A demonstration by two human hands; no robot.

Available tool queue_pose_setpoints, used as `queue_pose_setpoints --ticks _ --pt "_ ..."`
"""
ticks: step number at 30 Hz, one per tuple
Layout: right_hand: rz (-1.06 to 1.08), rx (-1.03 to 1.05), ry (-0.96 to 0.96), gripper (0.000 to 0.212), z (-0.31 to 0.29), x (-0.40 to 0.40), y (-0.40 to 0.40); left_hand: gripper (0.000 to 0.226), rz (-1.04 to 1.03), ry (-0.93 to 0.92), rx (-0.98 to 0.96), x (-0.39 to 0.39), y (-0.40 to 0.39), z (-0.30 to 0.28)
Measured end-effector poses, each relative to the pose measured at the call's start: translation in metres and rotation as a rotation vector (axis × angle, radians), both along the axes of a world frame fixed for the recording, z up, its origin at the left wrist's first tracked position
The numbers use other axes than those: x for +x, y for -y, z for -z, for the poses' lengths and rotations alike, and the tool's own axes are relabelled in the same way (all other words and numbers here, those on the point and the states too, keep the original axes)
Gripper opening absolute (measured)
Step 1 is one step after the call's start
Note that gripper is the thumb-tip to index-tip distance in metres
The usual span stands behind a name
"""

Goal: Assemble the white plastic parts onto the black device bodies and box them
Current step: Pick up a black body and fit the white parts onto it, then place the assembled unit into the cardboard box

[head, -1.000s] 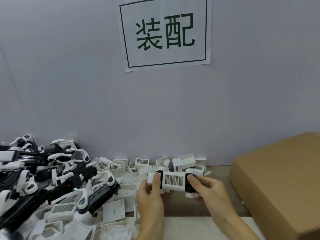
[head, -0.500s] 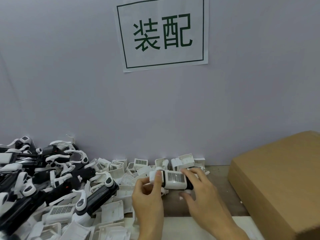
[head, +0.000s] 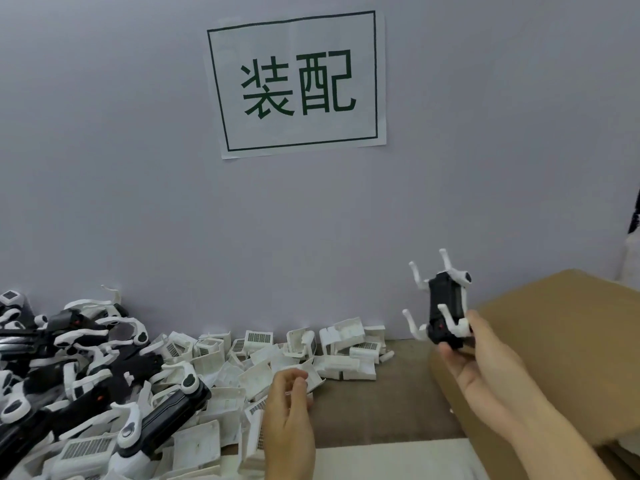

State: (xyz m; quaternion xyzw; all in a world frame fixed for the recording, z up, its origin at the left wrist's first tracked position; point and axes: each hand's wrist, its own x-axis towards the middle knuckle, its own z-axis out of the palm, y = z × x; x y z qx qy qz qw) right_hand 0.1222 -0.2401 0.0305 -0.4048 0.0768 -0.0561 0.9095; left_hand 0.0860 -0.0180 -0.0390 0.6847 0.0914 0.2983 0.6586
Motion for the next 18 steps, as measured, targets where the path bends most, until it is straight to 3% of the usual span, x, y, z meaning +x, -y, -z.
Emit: queue_pose_setpoints --ticks 4,8,14,16,18 --pt "0.176 0.111 0.032 0.013 -0.036 -0.005 0.059 0.022 0.027 -0.028 0.028 0.005 0.0 0.004" --pt "0.356 0.249 0.063 0.041 -0.06 -0.01 0.118 0.02 0.041 -0.04 -0.007 0.007 -0.001 0.006" --pt "0.427 0.499 0.118 0.043 -0.08 -0.007 0.151 0.021 0.058 -0.057 -0.058 0.005 0.0 0.002" --pt "0.35 0.44 0.123 0.052 -0.082 -0.007 0.144 0.023 0.079 -0.064 -0.058 0.005 -0.001 0.001" --pt "0.226 0.255 0.1 0.05 -0.083 -0.009 0.123 0.026 0.118 -0.077 -0.025 0.005 -0.002 0.002"
